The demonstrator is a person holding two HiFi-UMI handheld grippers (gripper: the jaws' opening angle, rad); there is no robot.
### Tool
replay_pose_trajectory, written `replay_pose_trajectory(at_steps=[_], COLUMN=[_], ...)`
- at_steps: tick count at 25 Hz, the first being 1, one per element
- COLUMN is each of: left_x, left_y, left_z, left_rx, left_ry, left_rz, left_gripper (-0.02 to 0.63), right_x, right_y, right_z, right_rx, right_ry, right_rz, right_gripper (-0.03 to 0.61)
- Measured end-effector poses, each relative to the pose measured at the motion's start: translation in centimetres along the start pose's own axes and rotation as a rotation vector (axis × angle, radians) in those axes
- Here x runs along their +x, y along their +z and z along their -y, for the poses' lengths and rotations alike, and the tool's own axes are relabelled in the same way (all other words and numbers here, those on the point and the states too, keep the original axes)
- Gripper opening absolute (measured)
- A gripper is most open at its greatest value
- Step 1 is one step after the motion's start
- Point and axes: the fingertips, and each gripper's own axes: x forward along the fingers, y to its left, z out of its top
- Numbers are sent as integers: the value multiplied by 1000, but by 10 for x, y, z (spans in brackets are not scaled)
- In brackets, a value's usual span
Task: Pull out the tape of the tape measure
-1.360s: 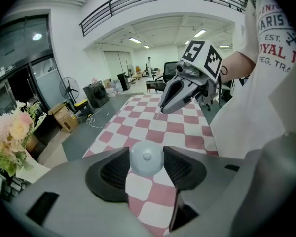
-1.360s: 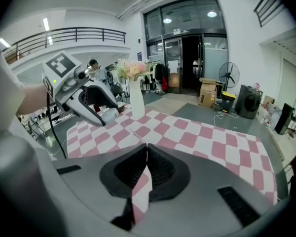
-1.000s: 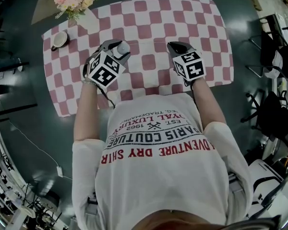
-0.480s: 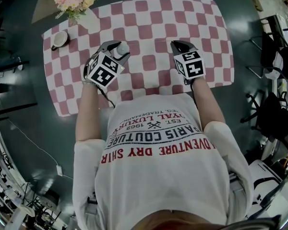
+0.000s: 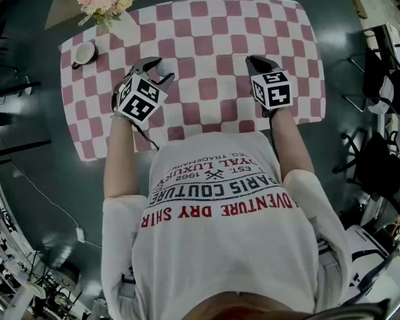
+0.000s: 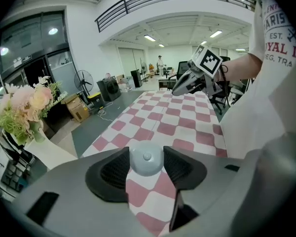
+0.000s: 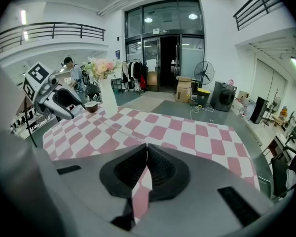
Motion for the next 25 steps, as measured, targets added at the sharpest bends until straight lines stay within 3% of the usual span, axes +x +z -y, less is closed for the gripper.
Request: replay_pose_trajectory(at_steps=[17, 21, 25], left_x=[-3, -4, -1], left_y=[-14, -19, -20], left_z=[-12, -7, -4], left_rx=[-7, -26, -8], left_ry=[40, 12, 12], left_rz=[-28, -8, -14], left_gripper=[230, 230, 230], right_x=[-2, -6, -4], right_y=[-9, -13, -18], right_z=[31, 41, 44], right_rx=[44, 94, 78], right_ry=[-75, -70, -105], right_rz=[-16, -15, -38], right_gripper=[31, 31, 31])
